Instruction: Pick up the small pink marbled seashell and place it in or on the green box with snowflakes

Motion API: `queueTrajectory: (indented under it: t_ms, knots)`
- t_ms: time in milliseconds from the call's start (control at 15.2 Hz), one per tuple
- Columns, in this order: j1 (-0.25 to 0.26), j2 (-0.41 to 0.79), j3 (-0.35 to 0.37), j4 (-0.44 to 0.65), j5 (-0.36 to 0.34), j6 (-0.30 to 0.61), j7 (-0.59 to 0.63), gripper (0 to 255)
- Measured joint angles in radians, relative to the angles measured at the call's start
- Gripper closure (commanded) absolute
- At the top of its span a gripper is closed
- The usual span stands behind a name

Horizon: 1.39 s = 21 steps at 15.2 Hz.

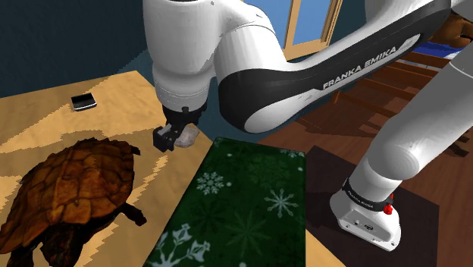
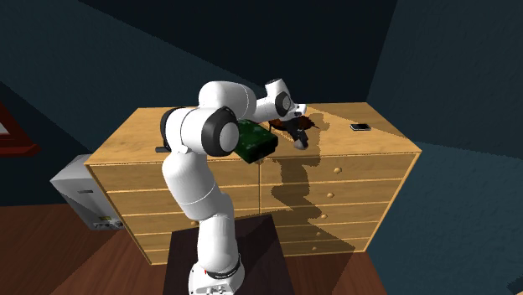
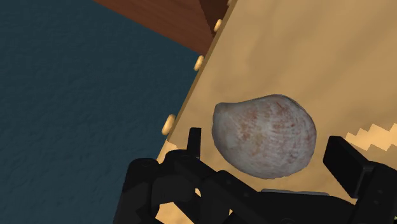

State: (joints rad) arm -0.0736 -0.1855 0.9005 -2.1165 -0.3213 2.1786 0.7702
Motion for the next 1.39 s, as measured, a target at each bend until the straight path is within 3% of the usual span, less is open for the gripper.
queueTrajectory:
  t_ms: [660,1386]
  knots:
    - [0.000,0.000,0.000,0.000,0.000,0.000,0.000,255]
    - [0.012,-0.035,-0.027,0.102,0.053,-0.114,-0.072,255]
